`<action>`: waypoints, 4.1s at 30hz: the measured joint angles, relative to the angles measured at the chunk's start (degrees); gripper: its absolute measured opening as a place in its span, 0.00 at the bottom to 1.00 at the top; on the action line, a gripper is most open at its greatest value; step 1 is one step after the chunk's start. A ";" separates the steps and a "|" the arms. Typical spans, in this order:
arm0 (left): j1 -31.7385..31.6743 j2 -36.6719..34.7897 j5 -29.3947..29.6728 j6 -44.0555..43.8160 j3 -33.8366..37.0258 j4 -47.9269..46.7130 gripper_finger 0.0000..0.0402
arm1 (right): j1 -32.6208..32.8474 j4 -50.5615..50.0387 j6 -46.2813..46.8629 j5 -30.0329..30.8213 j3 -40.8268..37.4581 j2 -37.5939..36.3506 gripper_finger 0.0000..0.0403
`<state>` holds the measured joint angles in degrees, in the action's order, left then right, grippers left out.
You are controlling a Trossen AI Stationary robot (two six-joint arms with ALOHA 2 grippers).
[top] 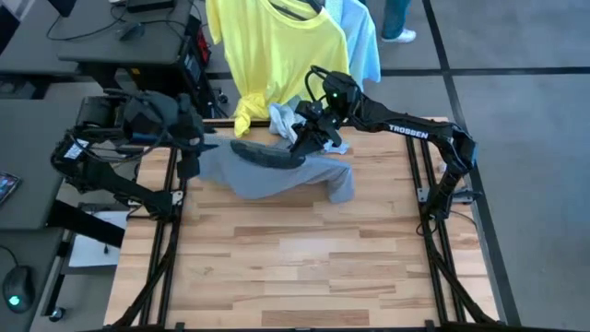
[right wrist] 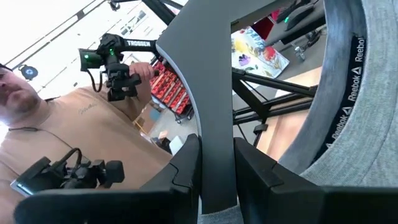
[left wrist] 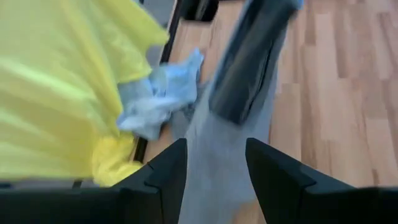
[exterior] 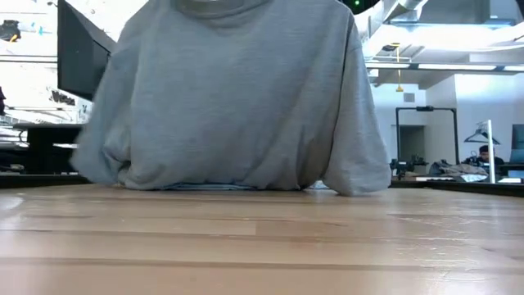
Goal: Hang clothes
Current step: Hang the gray shirt on the clothes rack
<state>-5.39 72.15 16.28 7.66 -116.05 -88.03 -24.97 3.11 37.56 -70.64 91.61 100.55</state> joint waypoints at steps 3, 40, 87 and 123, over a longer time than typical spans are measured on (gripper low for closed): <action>-2.11 0.27 0.26 0.25 0.29 -2.08 0.37 | -0.16 0.35 0.85 -1.56 0.00 0.00 0.14; -24.04 4.39 -23.20 9.35 9.79 11.57 0.05 | -16.34 2.44 7.69 -1.80 3.11 -4.87 0.53; -50.98 14.11 -59.95 15.08 1.36 24.35 0.05 | -26.69 -35.43 -53.83 18.30 4.59 -8.57 0.56; -52.96 14.43 -32.12 5.53 1.53 46.18 0.35 | -32.70 -18.63 -38.21 19.64 4.76 -7.63 0.05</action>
<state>-58.35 86.58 -15.84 13.19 -114.52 -41.85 -57.67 -15.51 -0.65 -51.00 96.38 92.92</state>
